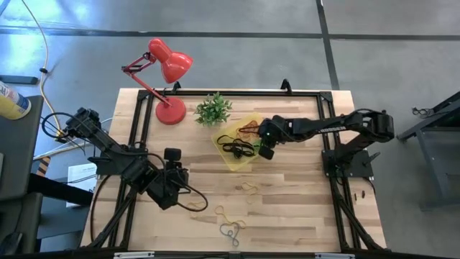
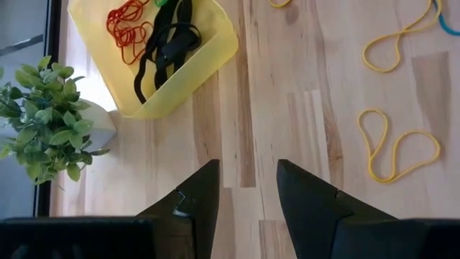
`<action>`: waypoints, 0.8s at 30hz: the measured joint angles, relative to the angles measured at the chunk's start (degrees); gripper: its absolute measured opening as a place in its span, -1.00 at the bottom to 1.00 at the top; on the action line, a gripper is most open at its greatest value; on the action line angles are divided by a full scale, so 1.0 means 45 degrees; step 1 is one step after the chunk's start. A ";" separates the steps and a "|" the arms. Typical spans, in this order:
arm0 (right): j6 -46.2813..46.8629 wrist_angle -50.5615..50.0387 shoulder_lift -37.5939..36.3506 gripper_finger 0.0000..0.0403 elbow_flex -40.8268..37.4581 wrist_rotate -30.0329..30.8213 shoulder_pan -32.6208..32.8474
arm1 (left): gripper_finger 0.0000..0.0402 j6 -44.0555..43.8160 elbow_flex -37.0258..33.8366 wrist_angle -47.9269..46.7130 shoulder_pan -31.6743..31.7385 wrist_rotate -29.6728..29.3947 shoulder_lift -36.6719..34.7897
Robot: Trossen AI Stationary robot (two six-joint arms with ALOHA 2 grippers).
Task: Pick and place rubber bands into bin
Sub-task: Put the green rubber band into the transparent yellow bin, then put the yellow rubber band into the transparent yellow bin
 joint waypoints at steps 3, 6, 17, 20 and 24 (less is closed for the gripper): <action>0.0200 -0.0008 -0.0004 -0.58 0.0000 -0.0012 0.0000 | -0.36 0.0010 0.0000 0.0004 0.0000 0.0005 0.0000; 0.0205 0.0012 -0.0004 -0.41 0.0005 -0.0102 0.0000 | -0.36 0.0015 0.0000 -0.0001 -0.0001 0.0005 0.0000; -0.0333 0.0312 -0.1873 -0.04 0.0005 -0.0687 0.0452 | -0.36 0.1743 -0.1218 0.2246 -0.0034 0.2748 0.0000; -0.0435 0.0268 -0.2781 -0.02 0.0010 -0.0740 0.0982 | -0.36 0.2329 -0.2124 0.3836 -0.0034 0.3937 0.0005; -0.0238 0.0010 -0.3862 -0.04 0.0015 -0.0754 0.1908 | -0.36 0.2349 -0.3155 0.5200 0.0000 0.4594 0.0005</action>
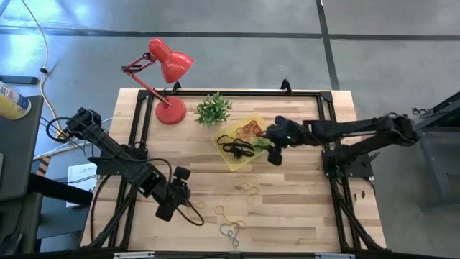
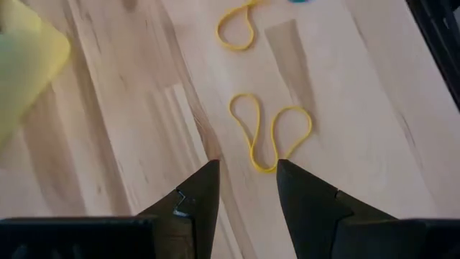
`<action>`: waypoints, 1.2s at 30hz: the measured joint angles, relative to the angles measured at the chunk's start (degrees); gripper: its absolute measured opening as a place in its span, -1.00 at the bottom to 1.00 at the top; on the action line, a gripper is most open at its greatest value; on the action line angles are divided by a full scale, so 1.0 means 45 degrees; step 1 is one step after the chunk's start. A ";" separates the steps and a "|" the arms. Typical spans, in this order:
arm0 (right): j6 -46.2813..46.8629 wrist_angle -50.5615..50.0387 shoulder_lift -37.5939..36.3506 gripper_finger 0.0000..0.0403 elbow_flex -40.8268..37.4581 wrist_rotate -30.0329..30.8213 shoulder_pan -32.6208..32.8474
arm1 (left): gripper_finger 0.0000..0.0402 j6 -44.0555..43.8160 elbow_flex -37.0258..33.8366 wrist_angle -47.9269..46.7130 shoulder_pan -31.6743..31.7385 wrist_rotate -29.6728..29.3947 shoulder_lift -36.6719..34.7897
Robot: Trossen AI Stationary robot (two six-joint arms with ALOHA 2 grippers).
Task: Pick and place rubber bands into bin
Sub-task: Put the yellow rubber band into the transparent yellow bin
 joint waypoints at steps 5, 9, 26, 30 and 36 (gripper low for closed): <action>0.1014 -0.0600 -0.0909 -0.08 0.0000 0.0447 0.1406 | -0.36 -0.0470 -0.0845 0.0584 0.0001 0.0403 0.0000; 0.1821 -0.1027 -0.1179 -0.12 0.0005 0.1194 0.2642 | -0.36 -0.0891 -0.1452 0.1043 0.0001 0.0512 0.0022; 0.6225 -0.2718 -0.1164 -0.26 0.0000 0.3758 0.7150 | -0.36 -0.1066 -0.2712 0.3613 0.0014 0.0895 0.1512; 0.7239 -0.3226 -0.1164 -0.26 0.0000 0.4462 0.7756 | -0.36 -0.1139 -0.2712 0.4018 0.0358 0.1281 0.2178; 0.7984 -0.3401 -0.1159 -0.26 0.0000 0.4533 0.8058 | -0.36 -0.1042 -0.2712 0.4525 0.0994 0.1632 0.2708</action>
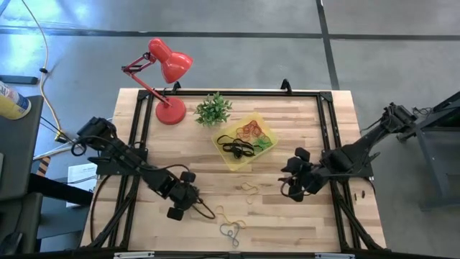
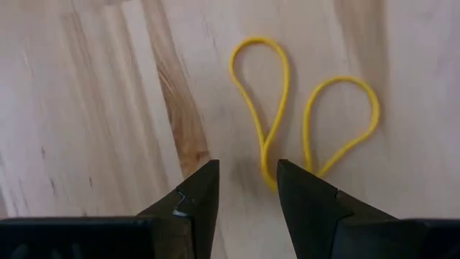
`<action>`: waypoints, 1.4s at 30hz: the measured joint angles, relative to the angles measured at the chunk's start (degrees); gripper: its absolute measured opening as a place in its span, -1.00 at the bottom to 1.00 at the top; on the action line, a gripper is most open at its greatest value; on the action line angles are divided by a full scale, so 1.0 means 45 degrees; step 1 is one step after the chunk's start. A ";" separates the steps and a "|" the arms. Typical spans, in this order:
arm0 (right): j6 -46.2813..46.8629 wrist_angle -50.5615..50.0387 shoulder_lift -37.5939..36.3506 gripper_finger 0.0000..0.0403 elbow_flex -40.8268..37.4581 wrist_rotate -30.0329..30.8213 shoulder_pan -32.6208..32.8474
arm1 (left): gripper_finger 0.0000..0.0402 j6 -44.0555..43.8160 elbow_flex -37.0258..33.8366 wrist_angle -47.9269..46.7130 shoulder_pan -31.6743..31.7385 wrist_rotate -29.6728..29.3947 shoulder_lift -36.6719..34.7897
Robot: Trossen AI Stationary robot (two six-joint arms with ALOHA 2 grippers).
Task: Pick and place rubber bands into bin
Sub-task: Put the yellow rubber band into the transparent yellow bin
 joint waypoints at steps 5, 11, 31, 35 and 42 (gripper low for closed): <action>0.0251 -0.0024 0.0000 -0.26 0.0000 -0.0205 -0.0010 | -0.36 0.0347 0.0000 0.0042 0.0208 0.0332 0.0056; 0.0477 -0.0123 0.0000 -0.26 0.0000 -0.0145 0.0125 | -0.36 0.0374 0.0000 0.0240 0.0172 0.0404 0.0056; 0.0921 -0.0599 0.0005 -0.26 -0.0019 0.0529 0.0487 | -0.41 0.0665 0.0330 0.0891 -0.0333 0.0045 0.1032; 0.0929 -0.0618 0.0005 -0.26 -0.0019 0.0538 0.0487 | -0.62 0.0607 0.0335 0.0632 -0.0328 -0.0078 0.1047; 0.0947 -0.0618 0.0005 -0.26 -0.0019 0.0622 0.0487 | -0.96 0.0668 0.0330 0.0396 -0.0328 -0.0202 0.1057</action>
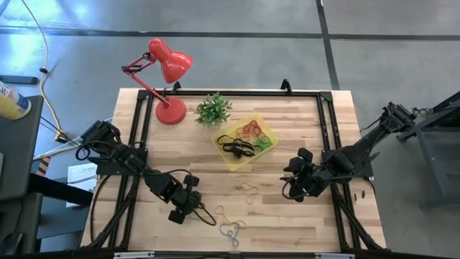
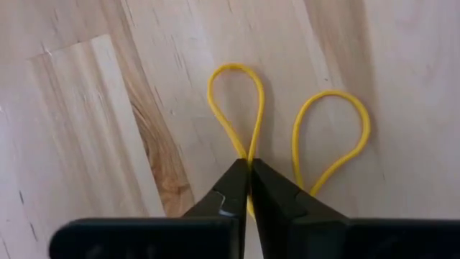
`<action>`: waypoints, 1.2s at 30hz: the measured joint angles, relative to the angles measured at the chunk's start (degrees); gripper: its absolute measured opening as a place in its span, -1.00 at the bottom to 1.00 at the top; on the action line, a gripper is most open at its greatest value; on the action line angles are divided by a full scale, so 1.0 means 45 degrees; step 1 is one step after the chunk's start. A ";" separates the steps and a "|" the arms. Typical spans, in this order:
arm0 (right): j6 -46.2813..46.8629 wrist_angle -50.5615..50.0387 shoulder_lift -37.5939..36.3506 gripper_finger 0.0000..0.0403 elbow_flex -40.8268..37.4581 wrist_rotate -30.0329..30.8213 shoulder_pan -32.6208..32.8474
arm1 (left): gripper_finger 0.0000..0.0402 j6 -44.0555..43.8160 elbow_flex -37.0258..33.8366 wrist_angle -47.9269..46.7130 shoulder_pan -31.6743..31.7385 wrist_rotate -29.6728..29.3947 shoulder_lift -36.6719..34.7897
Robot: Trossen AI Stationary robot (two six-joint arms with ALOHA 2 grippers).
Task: Pick and place rubber bands into bin
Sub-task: Put the yellow rubber band into the transparent yellow bin
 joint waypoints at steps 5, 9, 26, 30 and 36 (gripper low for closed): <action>0.0187 -0.0005 0.0000 -0.26 0.0000 0.0582 0.0000 | -0.99 0.0007 0.0063 -0.0043 0.0005 -0.0206 -0.0111; 0.0191 -0.0009 0.0000 -0.26 0.0000 0.0691 0.0000 | -0.99 0.0242 0.0468 -0.0527 0.0091 -0.0784 -0.0184; 0.0191 0.0010 0.0000 -0.26 0.0005 0.0922 -0.0012 | -1.00 0.4224 0.2576 -0.1277 0.2155 -0.1244 -0.0253; 0.0191 0.0044 0.0000 -0.26 0.0005 0.0922 -0.0010 | -1.00 0.5102 0.3043 -0.1263 0.2771 -0.1223 -0.0253; 0.0191 0.0044 0.0000 -0.26 0.0005 0.0907 -0.0014 | -1.00 0.6791 0.4641 -0.1363 0.3801 -0.1113 -0.0257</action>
